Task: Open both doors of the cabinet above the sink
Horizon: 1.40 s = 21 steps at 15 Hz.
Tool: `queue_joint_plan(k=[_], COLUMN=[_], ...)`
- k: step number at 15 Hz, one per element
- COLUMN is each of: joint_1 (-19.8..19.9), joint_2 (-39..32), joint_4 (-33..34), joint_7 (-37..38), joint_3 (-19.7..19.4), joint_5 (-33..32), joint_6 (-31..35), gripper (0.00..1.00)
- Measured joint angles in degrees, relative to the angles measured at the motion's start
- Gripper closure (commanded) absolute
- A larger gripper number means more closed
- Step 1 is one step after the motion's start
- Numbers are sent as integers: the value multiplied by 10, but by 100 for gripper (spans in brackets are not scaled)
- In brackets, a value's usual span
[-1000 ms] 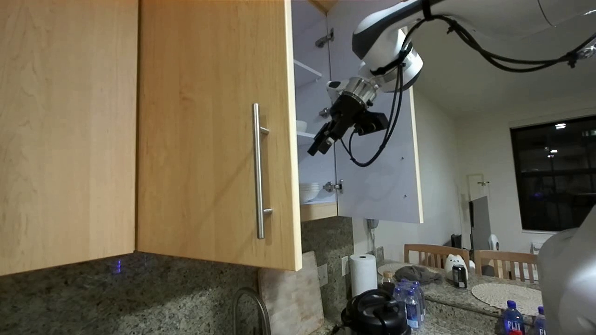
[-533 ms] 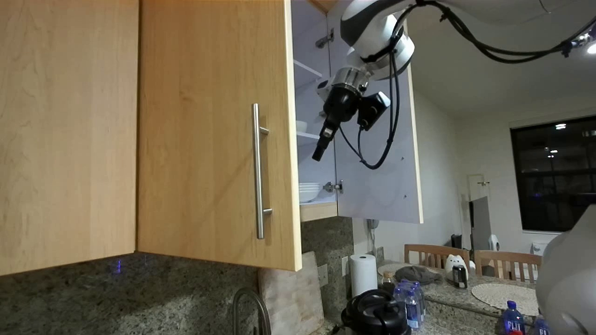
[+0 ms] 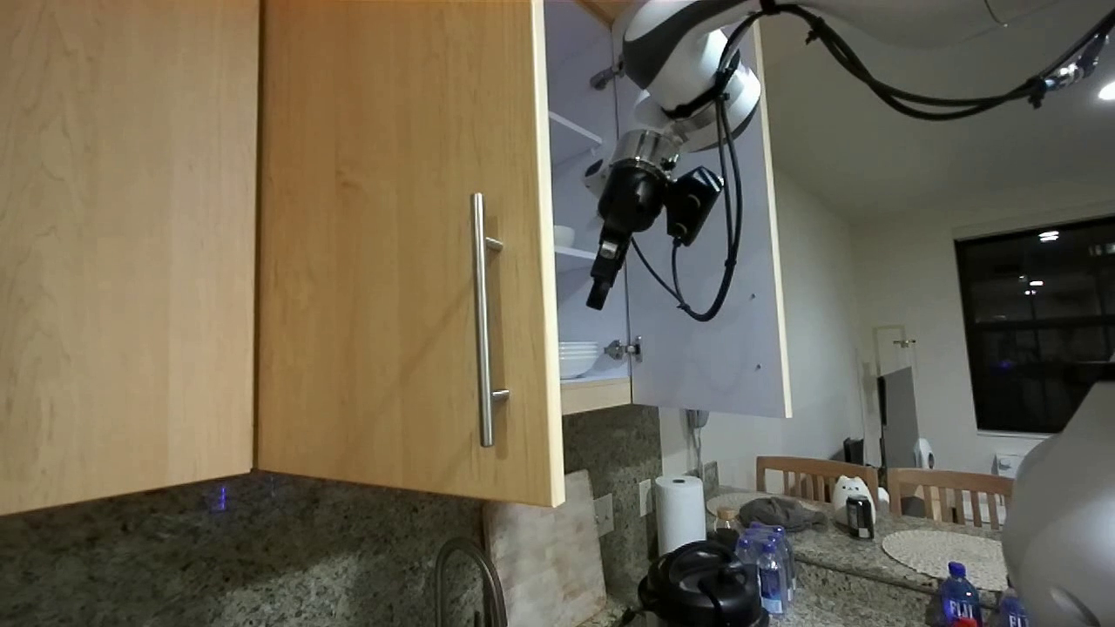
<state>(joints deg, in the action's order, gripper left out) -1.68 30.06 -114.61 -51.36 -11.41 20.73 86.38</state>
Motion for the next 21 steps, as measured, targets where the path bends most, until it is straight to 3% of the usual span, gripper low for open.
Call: queue_joint_plan(k=[10,15,21], joint_1=[13,38,45], joint_2=[-40,-10,28], joint_4=[-4,-48,-128], joint_7=[173,262,313], joint_3=[6,24,45], joint_5=[-41,-123,-237], joint_6=[-9,35,75], gripper=[0,0,0])
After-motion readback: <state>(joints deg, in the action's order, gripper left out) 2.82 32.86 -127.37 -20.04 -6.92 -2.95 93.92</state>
